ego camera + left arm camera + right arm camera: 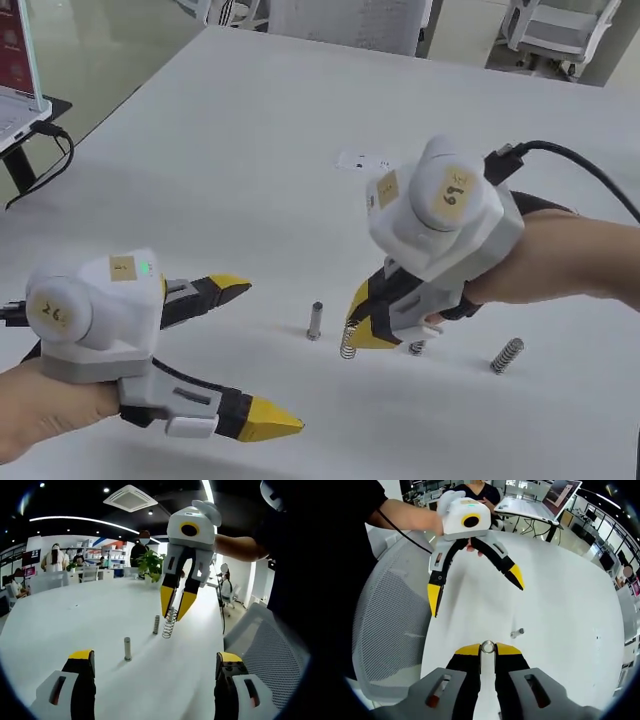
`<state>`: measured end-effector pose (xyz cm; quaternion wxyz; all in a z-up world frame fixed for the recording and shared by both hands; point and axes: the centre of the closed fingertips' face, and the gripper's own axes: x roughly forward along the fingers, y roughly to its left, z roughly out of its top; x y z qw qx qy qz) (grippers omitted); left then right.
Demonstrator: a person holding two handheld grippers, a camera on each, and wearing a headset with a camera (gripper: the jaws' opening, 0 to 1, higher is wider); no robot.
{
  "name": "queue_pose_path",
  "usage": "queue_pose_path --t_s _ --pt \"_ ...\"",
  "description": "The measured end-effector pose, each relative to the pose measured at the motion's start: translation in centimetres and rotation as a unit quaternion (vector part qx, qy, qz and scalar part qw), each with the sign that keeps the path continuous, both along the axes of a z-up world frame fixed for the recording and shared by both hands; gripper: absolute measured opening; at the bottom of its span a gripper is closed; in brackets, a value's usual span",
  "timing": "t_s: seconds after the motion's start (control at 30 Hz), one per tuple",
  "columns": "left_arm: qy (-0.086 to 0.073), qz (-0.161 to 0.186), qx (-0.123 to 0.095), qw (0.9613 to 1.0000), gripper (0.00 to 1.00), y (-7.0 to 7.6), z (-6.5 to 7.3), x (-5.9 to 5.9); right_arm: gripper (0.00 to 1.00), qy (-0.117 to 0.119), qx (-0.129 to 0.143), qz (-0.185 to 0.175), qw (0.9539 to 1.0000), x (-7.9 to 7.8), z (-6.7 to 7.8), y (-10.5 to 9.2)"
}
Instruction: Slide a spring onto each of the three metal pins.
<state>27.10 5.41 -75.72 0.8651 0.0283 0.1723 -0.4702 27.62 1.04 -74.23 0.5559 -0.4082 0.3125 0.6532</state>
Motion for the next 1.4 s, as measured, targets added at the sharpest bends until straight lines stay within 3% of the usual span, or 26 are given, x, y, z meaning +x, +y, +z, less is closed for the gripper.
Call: queue_pose_path --t_s 0.83,1.4 --pt "0.007 0.001 -0.013 0.9999 0.96 0.0 0.4 -0.2 0.07 0.026 0.006 -0.034 0.9991 4.3 1.1 2.5" --pt "0.013 0.005 -0.012 0.9998 0.94 0.4 0.2 -0.1 0.07 0.020 0.012 -0.035 0.9991 5.0 0.2 3.8"
